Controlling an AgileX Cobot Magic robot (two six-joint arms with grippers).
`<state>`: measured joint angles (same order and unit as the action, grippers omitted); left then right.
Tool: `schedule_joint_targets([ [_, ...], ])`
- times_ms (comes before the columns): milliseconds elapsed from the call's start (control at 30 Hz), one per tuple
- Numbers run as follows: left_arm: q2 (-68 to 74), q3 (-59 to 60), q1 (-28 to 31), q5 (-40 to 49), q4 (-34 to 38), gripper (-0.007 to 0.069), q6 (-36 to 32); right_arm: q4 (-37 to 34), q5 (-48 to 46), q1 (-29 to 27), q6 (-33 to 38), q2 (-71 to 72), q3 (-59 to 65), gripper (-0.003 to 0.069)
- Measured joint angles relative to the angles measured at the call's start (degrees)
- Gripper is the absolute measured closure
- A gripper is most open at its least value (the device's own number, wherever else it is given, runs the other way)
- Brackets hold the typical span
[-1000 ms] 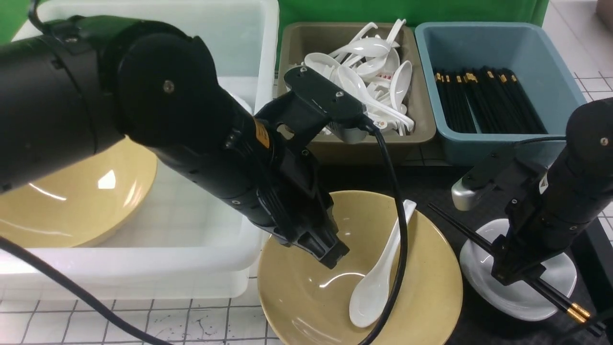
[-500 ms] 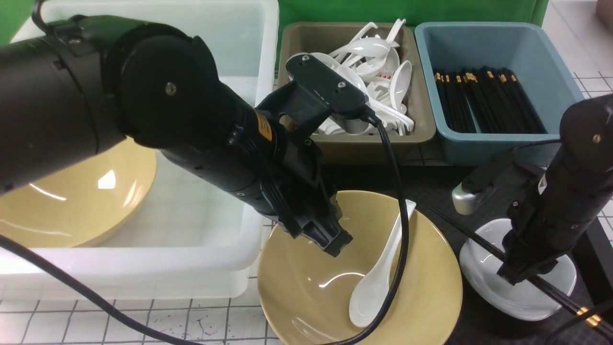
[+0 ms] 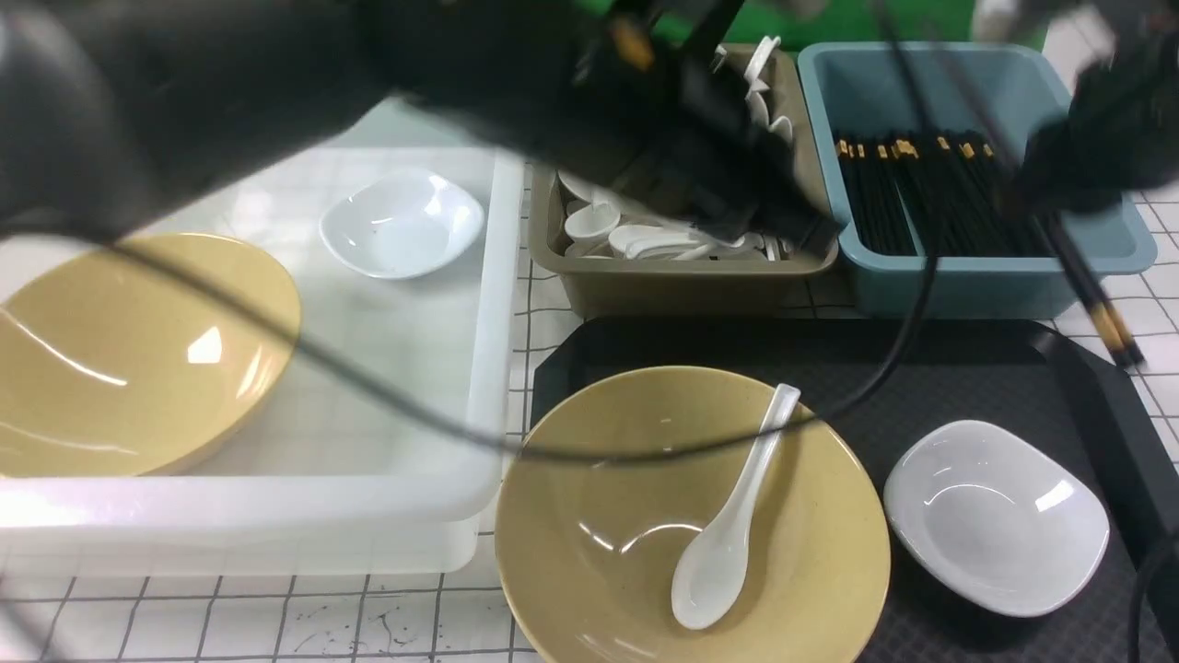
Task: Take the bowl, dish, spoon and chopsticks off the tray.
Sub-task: Use the right arm to put the chopsticks into the small storage box on the right
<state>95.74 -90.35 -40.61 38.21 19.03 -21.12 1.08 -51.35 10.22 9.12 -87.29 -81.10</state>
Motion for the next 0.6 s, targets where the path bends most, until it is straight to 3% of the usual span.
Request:
schedule_joint_targets([
  [300, 11.82, -14.08, 0.05, -9.65, -5.03, 0.0638, -0.18, 0.04, 16.09, -5.24, -12.63, -14.54, -11.06, 0.0501],
  [600, 14.98, -14.19, 0.09, -13.04, -8.16, 0.0638, -0.18, 0.04, 24.27, -6.44, -15.56, -28.40, -17.30, 0.0501],
])
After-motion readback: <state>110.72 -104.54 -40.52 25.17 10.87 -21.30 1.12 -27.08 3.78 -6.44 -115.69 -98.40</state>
